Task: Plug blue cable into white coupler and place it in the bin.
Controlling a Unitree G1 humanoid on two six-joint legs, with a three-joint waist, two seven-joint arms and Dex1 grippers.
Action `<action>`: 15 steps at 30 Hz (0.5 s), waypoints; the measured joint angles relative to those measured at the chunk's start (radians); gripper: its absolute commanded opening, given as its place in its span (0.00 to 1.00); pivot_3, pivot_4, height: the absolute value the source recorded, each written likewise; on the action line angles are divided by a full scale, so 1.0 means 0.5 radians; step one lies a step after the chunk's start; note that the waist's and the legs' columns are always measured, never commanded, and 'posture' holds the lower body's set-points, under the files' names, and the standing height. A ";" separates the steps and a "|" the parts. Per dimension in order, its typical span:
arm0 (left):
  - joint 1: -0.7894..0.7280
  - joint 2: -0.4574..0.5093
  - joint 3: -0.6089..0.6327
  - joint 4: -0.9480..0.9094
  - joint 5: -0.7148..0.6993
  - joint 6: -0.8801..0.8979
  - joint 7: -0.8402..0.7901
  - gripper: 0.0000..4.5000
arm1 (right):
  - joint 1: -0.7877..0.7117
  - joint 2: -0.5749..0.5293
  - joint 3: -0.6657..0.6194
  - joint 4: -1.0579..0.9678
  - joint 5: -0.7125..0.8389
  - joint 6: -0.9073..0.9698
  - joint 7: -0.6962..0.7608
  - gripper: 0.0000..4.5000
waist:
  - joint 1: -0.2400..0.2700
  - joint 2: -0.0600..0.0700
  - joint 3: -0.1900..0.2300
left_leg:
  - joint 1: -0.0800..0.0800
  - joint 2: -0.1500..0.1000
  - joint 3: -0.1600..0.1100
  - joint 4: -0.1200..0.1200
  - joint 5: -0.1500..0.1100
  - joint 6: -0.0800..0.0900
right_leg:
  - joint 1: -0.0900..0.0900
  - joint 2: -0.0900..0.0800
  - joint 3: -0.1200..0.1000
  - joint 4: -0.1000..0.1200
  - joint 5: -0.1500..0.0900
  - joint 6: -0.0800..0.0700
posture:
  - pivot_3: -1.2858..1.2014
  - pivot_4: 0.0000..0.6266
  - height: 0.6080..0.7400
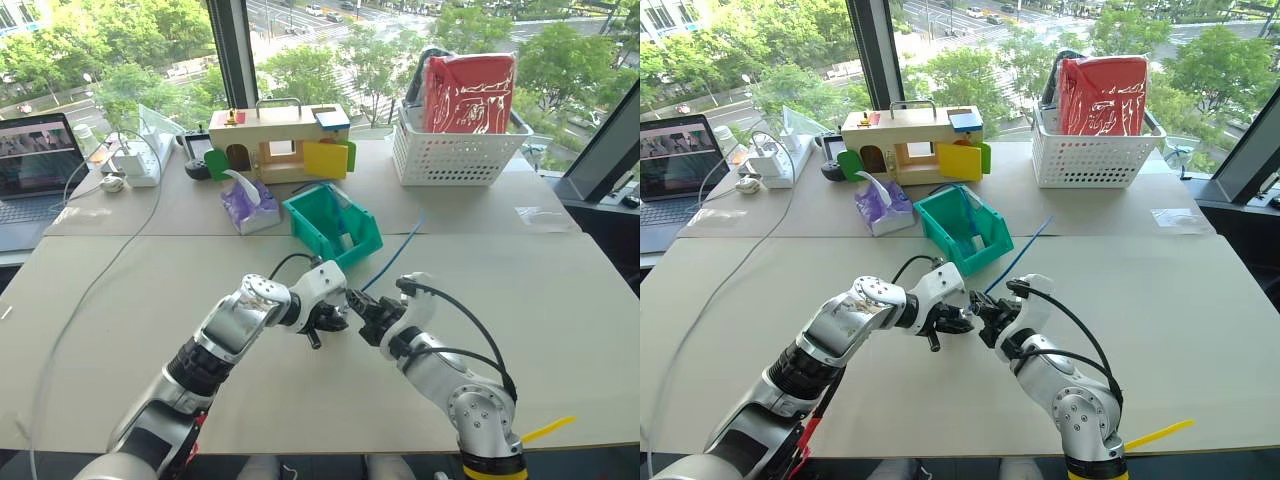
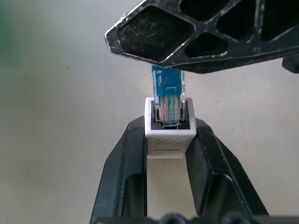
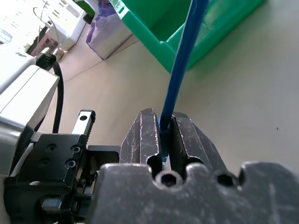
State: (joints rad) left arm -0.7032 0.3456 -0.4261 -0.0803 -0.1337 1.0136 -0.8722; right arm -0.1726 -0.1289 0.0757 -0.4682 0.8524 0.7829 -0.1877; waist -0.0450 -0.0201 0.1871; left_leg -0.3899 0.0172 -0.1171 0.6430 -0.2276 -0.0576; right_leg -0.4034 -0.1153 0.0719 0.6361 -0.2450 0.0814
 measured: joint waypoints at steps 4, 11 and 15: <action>-0.043 -0.074 0.048 0.079 -0.050 0.084 0.042 0.15 | -0.018 0.006 0.028 -0.032 -0.118 0.009 0.013 0.00 | 0.007 -0.001 -0.001 | 0.000 0.000 0.000 0.000 0.000 0.000 | 0.001 0.000 0.000 -0.001 0.000 0.000 | 0.52 0.24 1.00; -0.079 -0.135 0.075 0.118 -0.069 0.163 0.101 0.15 | 0.023 0.137 -0.049 -0.035 -0.167 0.008 0.020 0.00 | 0.006 -0.001 -0.001 | 0.000 0.000 0.000 0.000 0.000 0.000 | 0.000 0.000 0.000 0.000 0.000 0.000 | 0.52 0.24 1.00; -0.090 -0.154 0.076 0.134 -0.090 0.174 0.133 0.15 | 0.047 0.149 -0.081 -0.037 -0.169 0.009 0.043 0.00 | 0.006 -0.001 -0.001 | 0.000 0.000 0.000 0.000 0.000 0.000 | 0.000 0.000 0.000 0.000 0.000 0.000 | 0.52 0.24 1.00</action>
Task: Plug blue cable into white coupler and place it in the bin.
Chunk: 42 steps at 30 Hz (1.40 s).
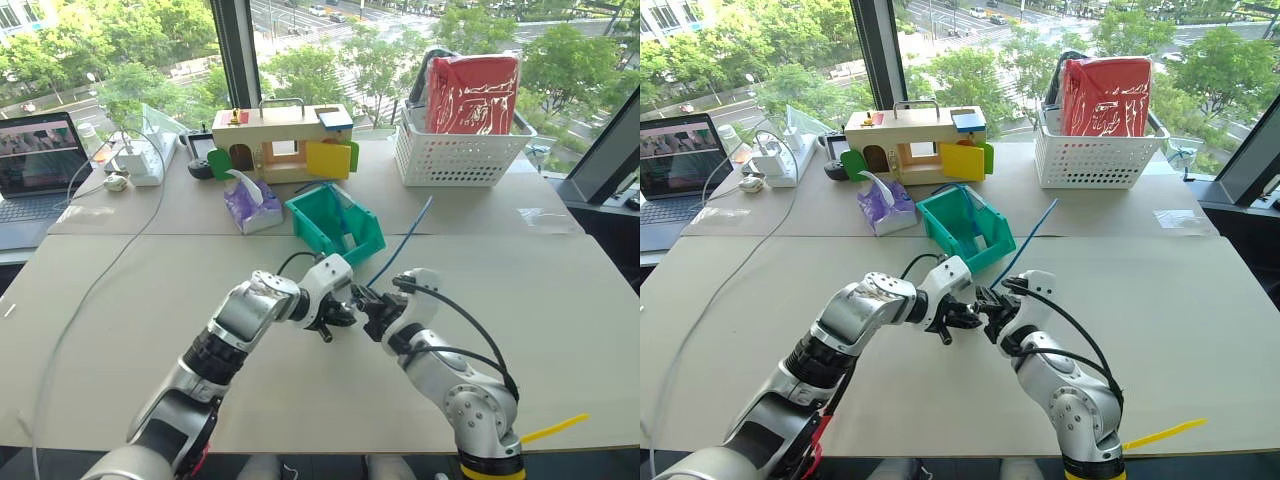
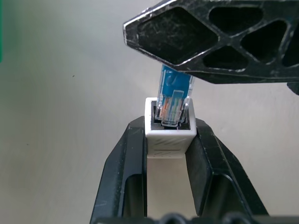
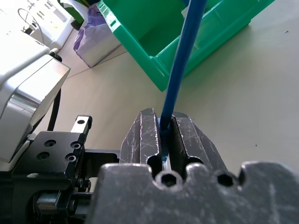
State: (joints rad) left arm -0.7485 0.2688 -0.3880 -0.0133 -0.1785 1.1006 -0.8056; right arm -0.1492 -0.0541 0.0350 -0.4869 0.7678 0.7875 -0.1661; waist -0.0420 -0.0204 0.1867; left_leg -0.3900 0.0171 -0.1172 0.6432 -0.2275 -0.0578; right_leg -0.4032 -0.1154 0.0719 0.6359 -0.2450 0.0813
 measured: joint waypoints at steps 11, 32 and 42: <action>-0.007 -0.032 0.012 0.002 -0.038 0.051 0.072 0.15 | -0.034 -0.106 0.058 -0.047 -0.132 0.106 0.035 0.00 | 0.000 0.000 0.000 | 0.000 0.000 0.000 0.000 0.000 0.000 | 0.000 0.000 0.000 0.000 0.000 0.000 | 0.52 0.24 1.00; -0.006 -0.022 -0.047 -0.045 -0.039 0.067 0.140 0.15 | -0.077 -0.167 0.160 -0.034 -0.364 0.164 0.201 0.00 | -0.002 0.000 -0.012 | 0.001 0.000 0.000 -0.001 0.000 0.000 | 0.002 0.000 0.000 -0.003 0.000 0.000 | 0.52 0.24 1.00; 0.005 -0.018 -0.051 -0.061 -0.040 0.080 0.163 0.15 | -0.081 -0.135 0.154 -0.012 -0.397 0.168 0.251 0.00 | -0.004 0.000 -0.019 | 0.002 0.000 0.000 -0.001 0.000 0.000 | 0.002 0.000 0.000 -0.004 0.000 0.000 | 0.52 0.24 1.00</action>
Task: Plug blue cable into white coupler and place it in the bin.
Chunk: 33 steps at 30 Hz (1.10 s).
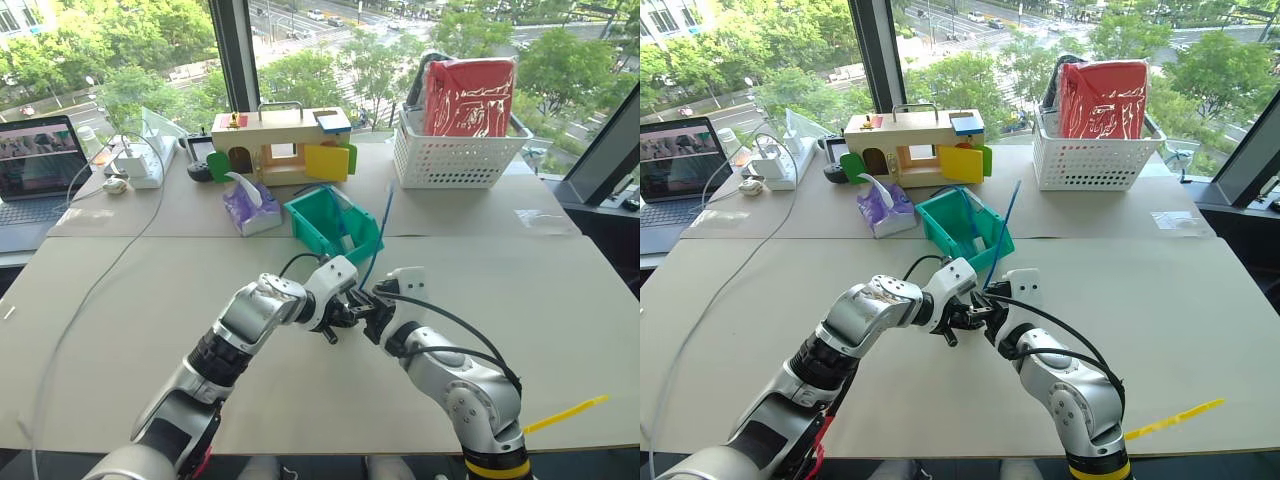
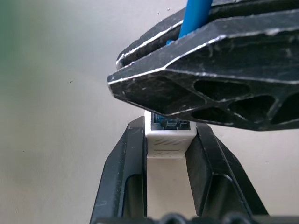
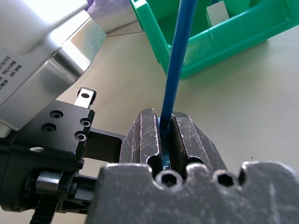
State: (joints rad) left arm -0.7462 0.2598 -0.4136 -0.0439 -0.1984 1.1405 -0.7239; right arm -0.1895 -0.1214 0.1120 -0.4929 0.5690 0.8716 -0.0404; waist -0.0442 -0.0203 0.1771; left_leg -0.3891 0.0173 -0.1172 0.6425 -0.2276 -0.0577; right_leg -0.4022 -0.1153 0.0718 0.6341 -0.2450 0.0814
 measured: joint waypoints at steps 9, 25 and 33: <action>0.005 0.000 0.000 -0.015 -0.001 0.033 0.022 0.15 | 0.004 0.016 -0.002 0.011 -0.034 0.002 0.037 0.00 | -0.001 0.000 -0.008 | 0.000 0.000 0.000 -0.001 0.000 0.000 | 0.000 0.000 0.000 0.000 0.000 0.000 | 0.52 0.24 1.00; 0.104 0.814 0.399 -0.160 -0.359 -0.357 -0.608 0.92 | -0.006 0.095 -0.261 0.014 0.159 0.209 0.109 0.00 | -0.074 0.001 -0.015 | 0.011 0.006 0.000 -0.011 0.000 0.000 | -0.004 0.007 0.001 0.014 -0.007 -0.010 | 0.52 0.24 1.00; 0.365 1.006 0.614 -0.059 -0.426 -0.858 -0.919 0.92 | -0.530 -0.375 -0.582 0.059 0.465 0.640 0.255 0.00 | -0.003 0.002 -0.011 | 0.000 0.004 -0.001 -0.012 0.000 0.000 | -0.008 0.005 0.001 0.008 -0.008 -0.009 | 0.52 0.24 1.00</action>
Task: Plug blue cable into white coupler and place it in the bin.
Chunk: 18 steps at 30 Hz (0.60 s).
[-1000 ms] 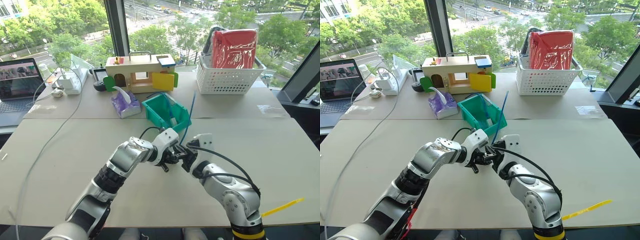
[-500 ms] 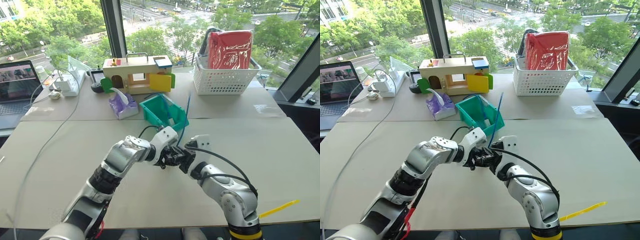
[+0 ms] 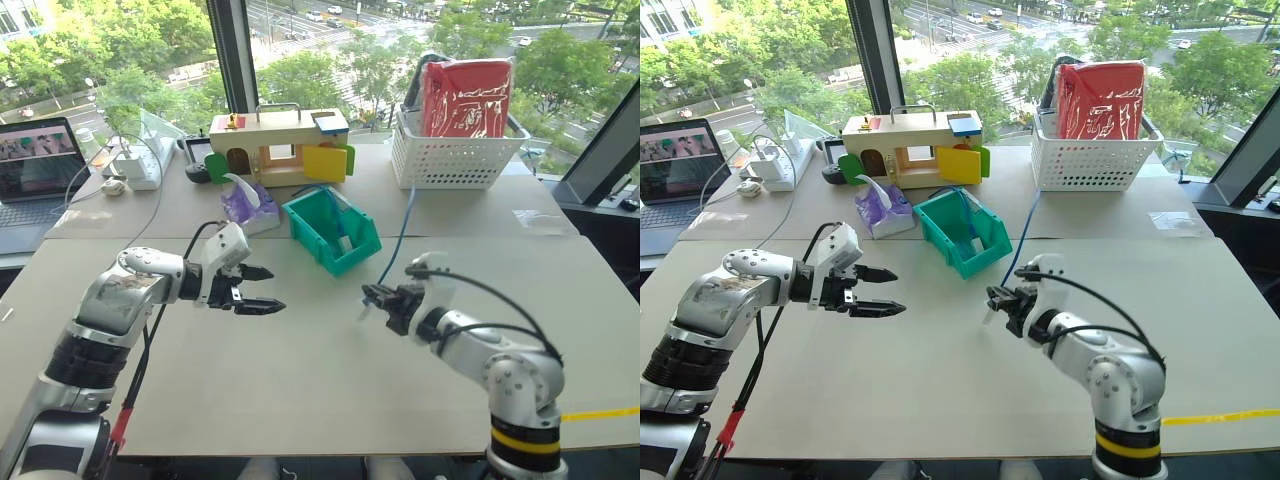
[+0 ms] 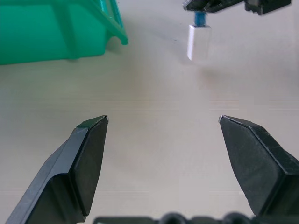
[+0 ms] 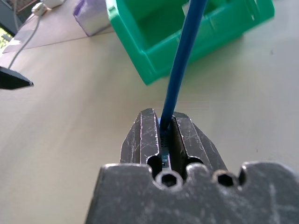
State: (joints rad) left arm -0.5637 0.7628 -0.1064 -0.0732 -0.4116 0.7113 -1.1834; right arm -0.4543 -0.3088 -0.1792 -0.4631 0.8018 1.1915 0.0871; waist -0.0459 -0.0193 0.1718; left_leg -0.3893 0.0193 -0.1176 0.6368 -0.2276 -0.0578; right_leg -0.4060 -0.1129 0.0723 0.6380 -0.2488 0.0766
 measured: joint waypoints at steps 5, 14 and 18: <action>0.149 -0.127 0.059 -0.087 -0.046 -0.071 0.106 0.92 | -0.471 -0.234 0.079 0.435 -0.108 -0.106 0.300 0.00 | -0.017 0.000 0.002 | 0.001 0.001 0.000 -0.002 0.000 0.000 | -0.001 0.002 -0.001 0.002 0.000 0.000 | 0.52 0.24 1.00; 0.518 -0.326 0.177 -0.481 -0.118 -0.048 0.470 0.92 | -1.528 -0.045 0.600 2.215 -0.886 -1.235 0.918 0.00 | -0.111 0.006 0.010 | 0.004 0.001 0.002 -0.005 0.000 0.000 | -0.004 0.001 0.002 0.005 0.000 -0.001 | 0.52 0.24 1.00; 0.758 -0.319 0.203 -0.681 -0.159 -0.016 0.559 0.95 | -1.617 0.178 0.657 2.792 -1.078 -1.569 1.034 0.32 | -0.117 0.007 0.012 | -0.001 0.001 0.001 -0.007 0.001 -0.001 | -0.006 0.001 0.002 0.008 0.001 -0.001 | 0.52 0.24 1.00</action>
State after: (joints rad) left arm -0.1847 0.6035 -0.0047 -0.4139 -0.4911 0.7031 -0.9040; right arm -1.2627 -0.2197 0.1493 0.9328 0.2626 0.4070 0.6041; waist -0.1045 -0.0158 0.1776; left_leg -0.3898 0.0197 -0.1169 0.6334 -0.2271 -0.0585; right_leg -0.4090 -0.1126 0.0733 0.6420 -0.2485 0.0760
